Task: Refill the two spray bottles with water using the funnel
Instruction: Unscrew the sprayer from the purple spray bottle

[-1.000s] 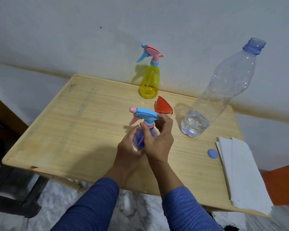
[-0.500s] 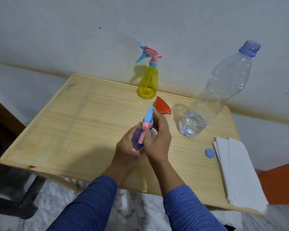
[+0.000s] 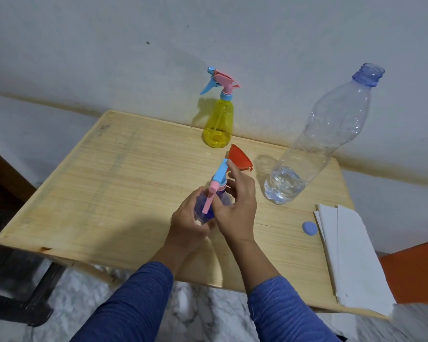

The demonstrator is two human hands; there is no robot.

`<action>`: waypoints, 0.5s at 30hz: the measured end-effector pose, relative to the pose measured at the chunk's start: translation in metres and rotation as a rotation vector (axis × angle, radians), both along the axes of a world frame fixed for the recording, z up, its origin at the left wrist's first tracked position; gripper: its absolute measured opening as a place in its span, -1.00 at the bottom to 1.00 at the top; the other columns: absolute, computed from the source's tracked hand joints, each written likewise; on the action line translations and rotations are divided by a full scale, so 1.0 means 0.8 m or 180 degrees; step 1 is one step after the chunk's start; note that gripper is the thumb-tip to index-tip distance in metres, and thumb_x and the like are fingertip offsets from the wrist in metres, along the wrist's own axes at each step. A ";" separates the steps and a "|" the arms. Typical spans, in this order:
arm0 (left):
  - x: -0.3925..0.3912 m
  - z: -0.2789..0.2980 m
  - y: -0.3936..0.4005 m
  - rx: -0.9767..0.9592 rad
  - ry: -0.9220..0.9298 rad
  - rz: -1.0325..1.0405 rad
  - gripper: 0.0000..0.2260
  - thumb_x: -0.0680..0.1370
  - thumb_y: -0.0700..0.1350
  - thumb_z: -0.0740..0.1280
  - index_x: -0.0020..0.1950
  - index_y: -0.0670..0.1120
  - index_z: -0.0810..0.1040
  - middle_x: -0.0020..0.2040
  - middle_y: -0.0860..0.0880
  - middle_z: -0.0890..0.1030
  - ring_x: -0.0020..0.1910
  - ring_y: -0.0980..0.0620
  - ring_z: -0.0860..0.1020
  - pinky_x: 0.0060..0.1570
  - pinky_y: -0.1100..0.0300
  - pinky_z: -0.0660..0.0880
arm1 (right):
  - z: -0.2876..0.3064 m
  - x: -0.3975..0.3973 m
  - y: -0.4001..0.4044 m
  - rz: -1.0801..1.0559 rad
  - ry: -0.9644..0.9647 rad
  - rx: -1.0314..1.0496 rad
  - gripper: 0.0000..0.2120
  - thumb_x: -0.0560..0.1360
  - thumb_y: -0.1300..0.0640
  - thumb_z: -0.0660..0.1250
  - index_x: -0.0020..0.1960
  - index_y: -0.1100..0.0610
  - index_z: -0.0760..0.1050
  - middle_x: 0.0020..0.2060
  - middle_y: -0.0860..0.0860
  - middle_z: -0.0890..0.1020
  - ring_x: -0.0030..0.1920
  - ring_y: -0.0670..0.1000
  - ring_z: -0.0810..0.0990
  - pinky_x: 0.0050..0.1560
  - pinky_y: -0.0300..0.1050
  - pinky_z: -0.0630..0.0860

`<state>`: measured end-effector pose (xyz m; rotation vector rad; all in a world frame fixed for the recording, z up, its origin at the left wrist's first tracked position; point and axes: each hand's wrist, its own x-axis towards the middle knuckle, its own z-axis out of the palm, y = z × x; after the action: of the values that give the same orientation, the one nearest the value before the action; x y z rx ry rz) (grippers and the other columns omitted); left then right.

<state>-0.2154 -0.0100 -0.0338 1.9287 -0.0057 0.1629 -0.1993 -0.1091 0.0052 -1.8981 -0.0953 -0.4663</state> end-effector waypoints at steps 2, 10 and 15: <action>0.002 -0.002 0.001 0.0000 -0.0001 -0.0048 -0.41 0.32 -0.14 0.47 0.29 0.13 0.37 0.07 0.33 0.45 0.03 0.42 0.47 -0.03 0.64 0.29 | 0.003 0.003 0.000 -0.0010 0.0016 -0.0011 -0.42 0.41 0.29 0.37 0.37 -0.03 0.37 0.05 -0.06 0.52 0.07 -0.11 0.53 0.03 -0.34 0.47; 0.003 -0.010 0.002 -0.0006 0.0025 -0.0049 -0.41 0.32 -0.15 0.45 0.29 0.15 0.37 0.10 0.30 0.47 0.03 0.37 0.49 -0.01 0.61 0.31 | 0.013 0.000 -0.004 0.0226 0.0095 0.0133 -0.30 0.40 0.23 0.37 0.39 -0.26 0.19 0.16 -0.06 0.55 0.10 -0.08 0.55 0.14 -0.16 0.53; 0.005 -0.016 0.003 0.0008 0.0055 -0.0033 -0.39 0.31 -0.10 0.47 0.34 0.06 0.39 0.15 0.31 0.47 0.09 0.46 0.44 0.04 0.62 0.28 | 0.018 -0.003 -0.010 0.0557 0.0259 0.0173 -0.21 0.39 0.19 0.34 0.44 -0.29 0.05 0.10 -0.01 0.60 0.15 -0.11 0.57 0.15 -0.24 0.51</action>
<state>-0.2112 -0.0079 -0.0470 1.9324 -0.0044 0.1391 -0.2017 -0.1169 0.0192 -1.8342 -0.1914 -0.2699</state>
